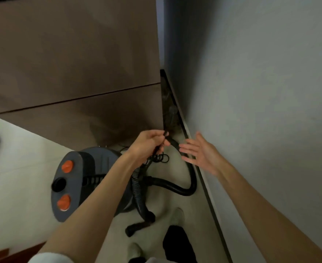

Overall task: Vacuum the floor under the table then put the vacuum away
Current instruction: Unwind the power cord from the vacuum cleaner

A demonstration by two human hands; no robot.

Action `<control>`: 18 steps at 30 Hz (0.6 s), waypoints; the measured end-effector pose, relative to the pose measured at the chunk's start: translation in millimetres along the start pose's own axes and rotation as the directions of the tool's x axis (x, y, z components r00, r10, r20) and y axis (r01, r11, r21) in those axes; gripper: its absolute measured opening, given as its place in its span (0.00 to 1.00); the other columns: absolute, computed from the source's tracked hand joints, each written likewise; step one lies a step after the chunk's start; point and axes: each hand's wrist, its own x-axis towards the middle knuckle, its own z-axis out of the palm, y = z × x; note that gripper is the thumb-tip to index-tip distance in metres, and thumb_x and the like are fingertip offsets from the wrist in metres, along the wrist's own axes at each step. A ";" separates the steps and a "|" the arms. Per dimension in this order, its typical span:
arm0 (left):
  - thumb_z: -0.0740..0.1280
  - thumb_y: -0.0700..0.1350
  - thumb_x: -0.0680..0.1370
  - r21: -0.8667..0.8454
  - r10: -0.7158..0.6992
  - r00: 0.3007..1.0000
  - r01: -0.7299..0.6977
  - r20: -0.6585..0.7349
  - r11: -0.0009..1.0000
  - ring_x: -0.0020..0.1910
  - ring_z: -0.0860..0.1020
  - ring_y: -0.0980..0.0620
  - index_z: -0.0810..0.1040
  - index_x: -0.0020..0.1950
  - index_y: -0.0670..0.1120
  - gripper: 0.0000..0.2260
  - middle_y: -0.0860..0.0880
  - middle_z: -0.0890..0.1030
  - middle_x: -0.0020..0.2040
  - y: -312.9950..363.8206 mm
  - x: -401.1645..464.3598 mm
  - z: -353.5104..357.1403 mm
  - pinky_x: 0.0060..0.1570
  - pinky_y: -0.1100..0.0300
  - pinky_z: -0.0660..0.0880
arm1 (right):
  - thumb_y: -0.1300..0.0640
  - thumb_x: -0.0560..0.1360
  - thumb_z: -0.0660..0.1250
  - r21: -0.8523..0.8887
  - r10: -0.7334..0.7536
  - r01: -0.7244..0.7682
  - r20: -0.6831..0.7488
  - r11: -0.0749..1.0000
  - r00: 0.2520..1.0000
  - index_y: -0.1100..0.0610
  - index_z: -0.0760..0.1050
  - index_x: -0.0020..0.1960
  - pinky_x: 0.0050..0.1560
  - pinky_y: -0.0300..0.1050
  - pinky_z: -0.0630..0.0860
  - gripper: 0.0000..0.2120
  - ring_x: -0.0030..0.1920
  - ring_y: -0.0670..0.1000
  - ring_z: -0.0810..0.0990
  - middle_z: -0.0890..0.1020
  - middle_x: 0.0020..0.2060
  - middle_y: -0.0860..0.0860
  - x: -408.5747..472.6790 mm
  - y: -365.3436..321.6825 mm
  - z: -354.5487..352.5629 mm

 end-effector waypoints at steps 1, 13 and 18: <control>0.56 0.33 0.81 0.065 -0.014 1.000 0.013 0.011 0.998 0.27 0.72 0.58 0.73 0.57 0.36 0.09 0.46 0.77 0.37 -15.0 1.6 -0.1 0.29 0.68 0.71 | 0.42 0.80 0.53 0.101 0.052 -0.052 0.006 0.994 0.999 0.65 0.56 0.74 0.54 0.53 0.75 0.33 0.59 0.56 0.75 0.74 0.63 0.61 8.8 -3.2 -5.5; 0.57 0.29 0.78 0.517 -0.363 0.914 0.226 0.180 0.826 0.30 0.76 0.63 0.73 0.45 0.45 0.12 0.47 0.78 0.37 -169.8 42.6 -10.4 0.38 0.69 0.74 | 0.60 0.82 0.51 0.538 0.238 -0.041 -0.303 0.842 0.923 0.58 0.66 0.41 0.21 0.35 0.61 0.12 0.21 0.45 0.63 0.65 0.30 0.49 146.6 80.6 -63.9; 0.61 0.36 0.79 0.512 -0.272 0.960 0.202 0.064 0.835 0.45 0.75 0.52 0.76 0.49 0.46 0.07 0.47 0.77 0.44 -213.4 108.7 10.7 0.54 0.57 0.72 | 0.61 0.81 0.58 0.204 0.123 -0.061 -0.304 0.977 0.945 0.57 0.75 0.50 0.43 0.40 0.71 0.07 0.37 0.47 0.74 0.75 0.36 0.52 161.3 127.1 -92.3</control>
